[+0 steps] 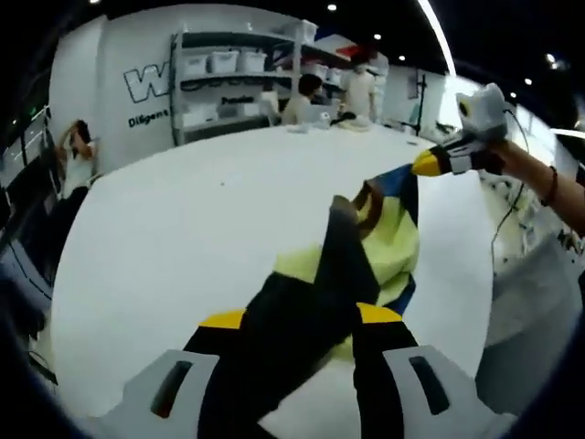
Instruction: Fold the garment on the visible template until the final outline fits inside the template.
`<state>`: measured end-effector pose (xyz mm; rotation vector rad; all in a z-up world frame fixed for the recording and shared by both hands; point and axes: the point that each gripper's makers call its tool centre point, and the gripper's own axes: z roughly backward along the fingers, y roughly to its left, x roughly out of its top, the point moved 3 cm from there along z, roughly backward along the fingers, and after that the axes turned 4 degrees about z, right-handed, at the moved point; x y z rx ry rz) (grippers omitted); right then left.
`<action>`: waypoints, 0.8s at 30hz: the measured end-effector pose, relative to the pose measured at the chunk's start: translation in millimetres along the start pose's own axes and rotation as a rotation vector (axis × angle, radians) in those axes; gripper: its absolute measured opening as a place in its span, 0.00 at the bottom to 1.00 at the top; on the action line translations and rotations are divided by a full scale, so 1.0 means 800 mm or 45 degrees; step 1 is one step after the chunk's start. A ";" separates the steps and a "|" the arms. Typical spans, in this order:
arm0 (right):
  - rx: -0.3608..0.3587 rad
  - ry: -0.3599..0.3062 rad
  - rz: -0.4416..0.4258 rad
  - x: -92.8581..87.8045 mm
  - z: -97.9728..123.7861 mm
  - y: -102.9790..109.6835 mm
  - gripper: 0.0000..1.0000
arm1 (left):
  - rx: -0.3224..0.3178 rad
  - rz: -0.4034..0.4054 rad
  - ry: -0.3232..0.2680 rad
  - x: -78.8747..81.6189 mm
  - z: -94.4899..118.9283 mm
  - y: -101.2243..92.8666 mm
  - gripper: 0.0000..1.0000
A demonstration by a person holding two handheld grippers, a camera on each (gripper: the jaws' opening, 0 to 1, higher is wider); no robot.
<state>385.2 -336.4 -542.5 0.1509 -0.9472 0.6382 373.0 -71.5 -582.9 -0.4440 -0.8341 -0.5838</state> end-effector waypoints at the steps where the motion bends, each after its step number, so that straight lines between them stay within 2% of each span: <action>1: 0.003 0.000 0.000 -0.001 0.000 0.000 0.00 | -0.011 0.005 0.008 -0.001 -0.005 -0.001 0.43; 3: 0.006 -0.002 -0.007 -0.001 0.000 0.001 0.00 | -0.024 0.014 0.022 -0.004 -0.012 -0.001 0.40; 6: 0.019 -0.021 -0.056 -0.003 0.001 0.001 0.00 | -0.053 0.095 0.068 -0.017 -0.023 -0.003 0.37; 11: 0.034 -0.039 -0.099 -0.007 0.003 0.002 0.00 | -0.094 0.111 0.062 -0.020 -0.029 -0.011 0.23; 14: 0.041 -0.031 -0.099 -0.010 0.003 0.002 0.00 | -0.053 0.039 0.094 -0.025 -0.031 -0.007 0.16; 16: 0.050 -0.031 -0.105 -0.010 0.004 0.003 0.00 | -0.057 0.023 0.103 -0.028 -0.033 -0.008 0.11; 18: 0.049 -0.033 -0.104 -0.010 0.005 0.004 0.00 | -0.066 0.005 0.112 -0.031 -0.032 -0.010 0.01; 19: 0.050 -0.035 -0.104 -0.010 0.006 0.004 0.00 | -0.047 -0.026 0.126 -0.033 -0.032 -0.008 0.00; 24: 0.045 -0.050 -0.103 -0.008 0.013 0.002 0.00 | -0.057 -0.082 0.126 -0.032 -0.027 -0.013 0.00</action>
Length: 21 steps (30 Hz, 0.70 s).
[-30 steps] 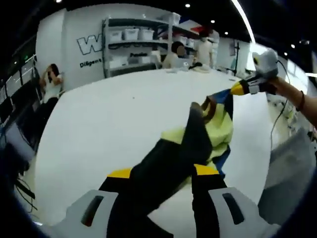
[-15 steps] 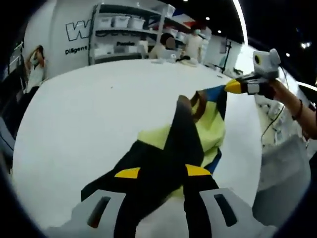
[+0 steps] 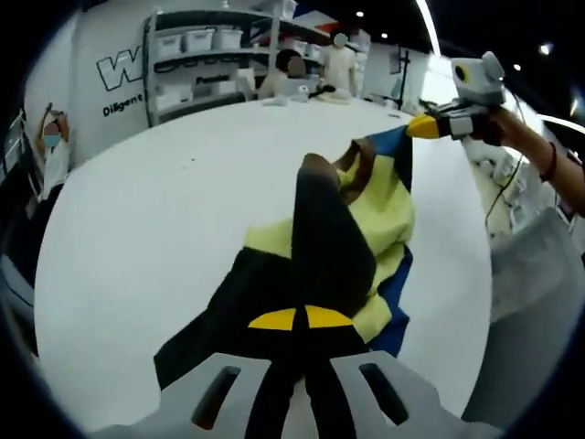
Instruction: Fold the garment on the visible template until the final outline fits inside the template.
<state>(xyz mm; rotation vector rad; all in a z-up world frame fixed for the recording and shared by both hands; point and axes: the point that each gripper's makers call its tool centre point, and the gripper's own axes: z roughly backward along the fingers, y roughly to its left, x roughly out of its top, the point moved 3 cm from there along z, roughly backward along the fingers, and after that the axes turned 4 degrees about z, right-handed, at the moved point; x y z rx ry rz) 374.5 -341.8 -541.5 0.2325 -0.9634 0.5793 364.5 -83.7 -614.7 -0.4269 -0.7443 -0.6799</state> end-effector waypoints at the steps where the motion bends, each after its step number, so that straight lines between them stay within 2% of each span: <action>1: -0.001 -0.001 -0.001 0.001 0.001 0.000 0.00 | 0.003 0.002 -0.006 0.001 0.003 0.001 0.00; 6: -0.020 -0.015 0.027 0.008 0.012 -0.002 0.00 | 0.012 0.023 -0.058 0.013 0.020 0.002 0.00; 8: -0.032 -0.020 0.038 0.011 0.017 -0.004 0.00 | 0.017 0.023 -0.100 0.021 0.032 0.003 0.00; 10: -0.043 -0.035 0.043 0.017 0.022 -0.005 0.00 | 0.014 0.070 -0.144 0.030 0.042 0.007 0.00; 17: -0.042 -0.096 0.051 0.043 0.042 0.000 0.00 | 0.085 0.068 -0.224 0.055 0.077 0.029 0.00; 21: -0.062 -0.140 0.089 0.064 0.059 -0.001 0.00 | 0.111 0.077 -0.297 0.076 0.104 0.036 0.00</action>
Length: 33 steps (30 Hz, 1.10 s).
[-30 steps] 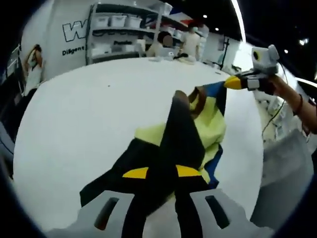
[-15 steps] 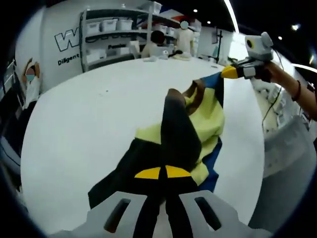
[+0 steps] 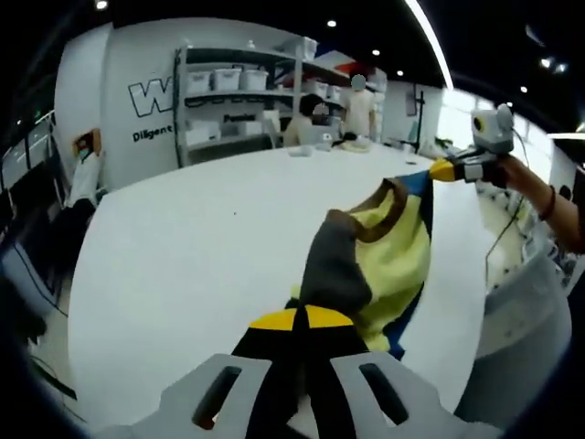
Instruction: Fold the garment on the visible template until the final outline fits inside the template.
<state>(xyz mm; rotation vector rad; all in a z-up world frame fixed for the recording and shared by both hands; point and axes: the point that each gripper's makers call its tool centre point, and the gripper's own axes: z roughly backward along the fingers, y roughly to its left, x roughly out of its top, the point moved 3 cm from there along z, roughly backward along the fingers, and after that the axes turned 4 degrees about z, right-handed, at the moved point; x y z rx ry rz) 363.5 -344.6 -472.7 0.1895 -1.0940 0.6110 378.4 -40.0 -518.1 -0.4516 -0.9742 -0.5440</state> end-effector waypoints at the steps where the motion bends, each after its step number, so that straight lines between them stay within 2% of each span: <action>1: -0.003 -0.006 0.006 0.004 0.003 -0.001 0.00 | 0.003 -0.003 -0.012 0.005 0.004 0.001 0.00; 4: -0.006 -0.018 0.015 0.020 0.014 -0.002 0.00 | 0.022 -0.086 -0.036 0.025 0.020 -0.001 0.00; 8: -0.012 -0.048 0.047 0.035 0.023 -0.001 0.00 | 0.018 -0.123 -0.079 0.048 0.038 -0.007 0.00; 10: -0.013 -0.059 0.031 0.040 0.026 -0.001 0.00 | 0.041 -0.160 -0.077 0.053 0.043 -0.006 0.00; 15: 0.002 -0.123 -0.059 0.058 0.035 -0.003 0.00 | 0.043 -0.173 -0.103 0.067 0.054 -0.008 0.00; 18: 0.019 -0.149 -0.066 0.067 0.037 -0.003 0.00 | 0.046 -0.184 -0.113 0.074 0.056 -0.005 0.00; 26: 0.014 -0.140 -0.105 0.076 0.012 -0.011 0.00 | 0.088 -0.149 -0.095 0.087 0.038 0.019 0.00; 33: 0.018 -0.111 -0.142 0.077 -0.025 -0.025 0.00 | 0.117 -0.162 -0.059 0.094 0.015 0.042 0.00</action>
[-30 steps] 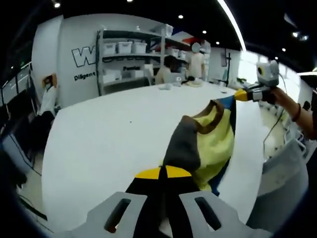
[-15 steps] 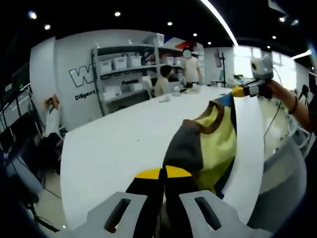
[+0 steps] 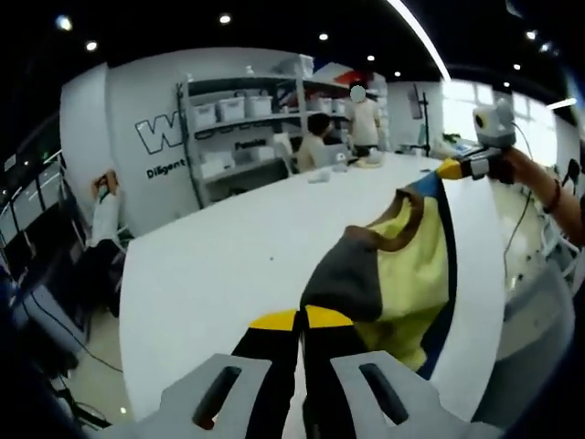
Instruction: Fold the garment on the visible template until the final outline fits inside the template.
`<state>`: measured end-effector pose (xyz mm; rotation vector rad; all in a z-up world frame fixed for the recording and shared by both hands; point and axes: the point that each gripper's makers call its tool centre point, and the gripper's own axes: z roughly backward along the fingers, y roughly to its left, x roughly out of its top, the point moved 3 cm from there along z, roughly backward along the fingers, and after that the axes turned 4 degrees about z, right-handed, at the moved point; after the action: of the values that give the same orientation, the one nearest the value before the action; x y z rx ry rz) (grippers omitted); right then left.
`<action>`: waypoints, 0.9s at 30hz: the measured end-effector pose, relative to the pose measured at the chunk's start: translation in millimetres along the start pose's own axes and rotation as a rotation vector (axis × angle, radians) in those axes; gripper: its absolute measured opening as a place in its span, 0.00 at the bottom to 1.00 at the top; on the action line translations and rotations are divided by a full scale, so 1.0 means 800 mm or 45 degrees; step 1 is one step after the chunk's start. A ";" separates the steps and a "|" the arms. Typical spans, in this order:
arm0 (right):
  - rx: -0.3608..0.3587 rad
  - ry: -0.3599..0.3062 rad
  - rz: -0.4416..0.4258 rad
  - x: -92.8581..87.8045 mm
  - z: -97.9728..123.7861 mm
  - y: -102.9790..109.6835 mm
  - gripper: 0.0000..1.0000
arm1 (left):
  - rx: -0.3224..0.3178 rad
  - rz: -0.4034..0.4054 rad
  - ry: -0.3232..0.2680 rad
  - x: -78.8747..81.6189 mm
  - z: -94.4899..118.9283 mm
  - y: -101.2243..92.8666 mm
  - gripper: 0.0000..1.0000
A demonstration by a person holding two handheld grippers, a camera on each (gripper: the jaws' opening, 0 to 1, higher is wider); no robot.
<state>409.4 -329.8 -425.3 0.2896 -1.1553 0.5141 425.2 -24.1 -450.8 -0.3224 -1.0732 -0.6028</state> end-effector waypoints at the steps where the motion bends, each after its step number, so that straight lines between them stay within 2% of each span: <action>1: 0.002 0.003 0.005 0.000 -0.006 -0.002 0.00 | 0.004 -0.005 0.013 -0.001 -0.006 0.004 0.00; 16: 0.000 0.120 -0.097 -0.025 -0.090 -0.047 0.00 | -0.001 0.075 0.152 -0.034 -0.082 0.043 0.00; 19: 0.001 0.135 -0.130 -0.030 -0.108 -0.055 0.00 | 0.051 0.048 0.174 -0.039 -0.098 0.055 0.00; 27: -0.047 0.210 -0.091 -0.054 -0.158 -0.075 0.00 | 0.085 0.092 0.200 -0.054 -0.140 0.079 0.00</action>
<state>527.8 -331.7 -511.2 0.2508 -0.9900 0.4449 529.5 -19.7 -537.7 -0.2500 -0.9250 -0.5180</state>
